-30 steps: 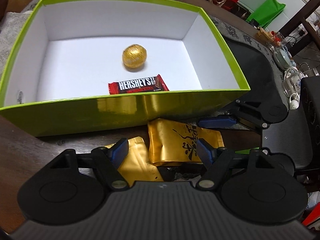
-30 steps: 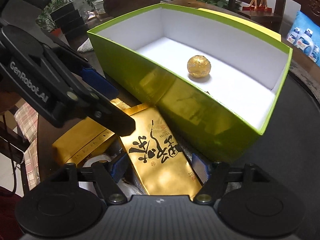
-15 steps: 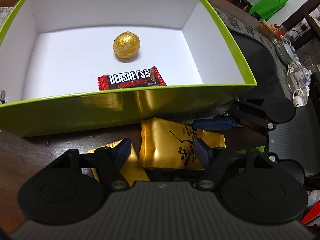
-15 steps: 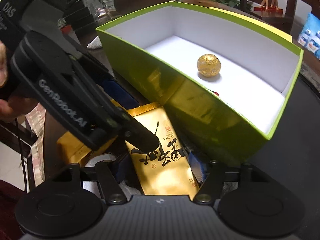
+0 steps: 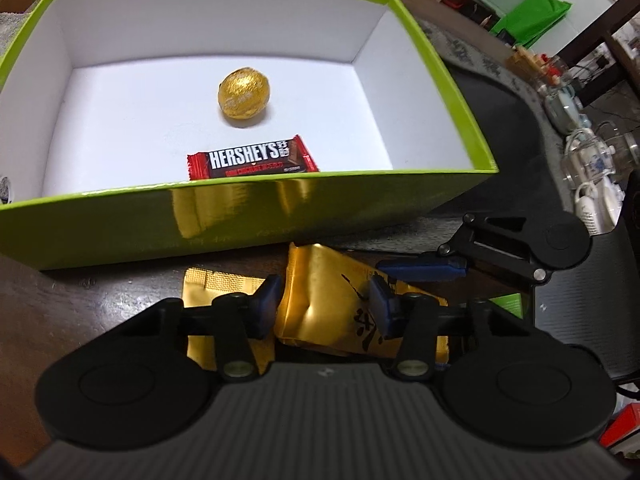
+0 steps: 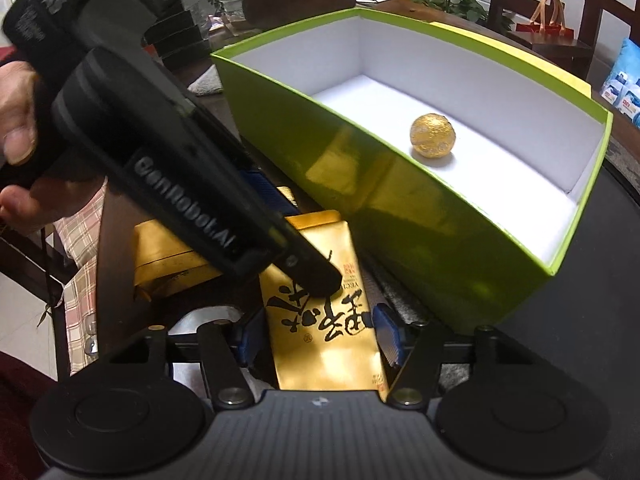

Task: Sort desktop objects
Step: 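Close the right gripper on the gold calligraphy tea packet, then carry the tea packet into the green box and open the right gripper, then withdraw the right gripper and move it to the plain gold packet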

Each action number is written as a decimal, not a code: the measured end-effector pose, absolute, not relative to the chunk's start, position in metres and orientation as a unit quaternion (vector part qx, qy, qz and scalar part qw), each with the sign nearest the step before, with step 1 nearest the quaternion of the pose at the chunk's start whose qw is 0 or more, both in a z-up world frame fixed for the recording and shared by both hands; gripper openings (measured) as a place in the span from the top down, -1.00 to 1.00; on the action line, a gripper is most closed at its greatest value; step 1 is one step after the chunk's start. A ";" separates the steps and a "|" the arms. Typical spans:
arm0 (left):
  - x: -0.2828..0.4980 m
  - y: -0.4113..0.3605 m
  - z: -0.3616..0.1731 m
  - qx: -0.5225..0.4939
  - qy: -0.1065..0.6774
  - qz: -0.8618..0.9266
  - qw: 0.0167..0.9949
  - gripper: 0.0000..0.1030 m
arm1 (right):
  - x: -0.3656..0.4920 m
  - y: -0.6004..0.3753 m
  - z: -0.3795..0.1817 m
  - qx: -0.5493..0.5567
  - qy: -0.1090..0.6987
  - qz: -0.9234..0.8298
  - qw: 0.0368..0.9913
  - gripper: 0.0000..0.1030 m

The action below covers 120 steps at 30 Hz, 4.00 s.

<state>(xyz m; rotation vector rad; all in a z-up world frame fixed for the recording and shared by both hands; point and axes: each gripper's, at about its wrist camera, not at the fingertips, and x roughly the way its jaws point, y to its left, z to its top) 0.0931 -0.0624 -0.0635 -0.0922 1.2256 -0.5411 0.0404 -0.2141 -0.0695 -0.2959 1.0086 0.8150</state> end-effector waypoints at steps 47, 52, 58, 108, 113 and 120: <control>0.187 0.000 -0.039 -0.114 0.538 -0.167 0.819 0.06 | 0.178 -0.138 -0.032 -0.265 0.444 0.463 0.720 -0.07; 0.184 0.002 -0.038 -0.111 0.537 -0.162 0.820 0.06 | 0.186 -0.142 -0.036 -0.240 0.465 0.463 0.715 -0.07; 0.177 0.004 -0.032 -0.107 0.530 -0.162 0.825 0.06 | 0.183 -0.149 -0.036 -0.227 0.468 0.455 0.723 -0.14; 0.025 0.052 -0.065 -0.103 0.560 -0.161 0.806 0.04 | 0.011 -0.138 -0.063 -0.062 0.519 0.368 0.769 -0.10; 0.015 0.063 -0.060 -0.109 0.557 -0.159 0.808 0.04 | 0.017 -0.151 -0.050 -0.078 0.506 0.360 0.780 -0.10; -0.003 0.059 -0.050 -0.112 0.548 -0.174 0.810 0.04 | 0.041 -0.156 -0.048 -0.059 0.509 0.348 0.785 -0.11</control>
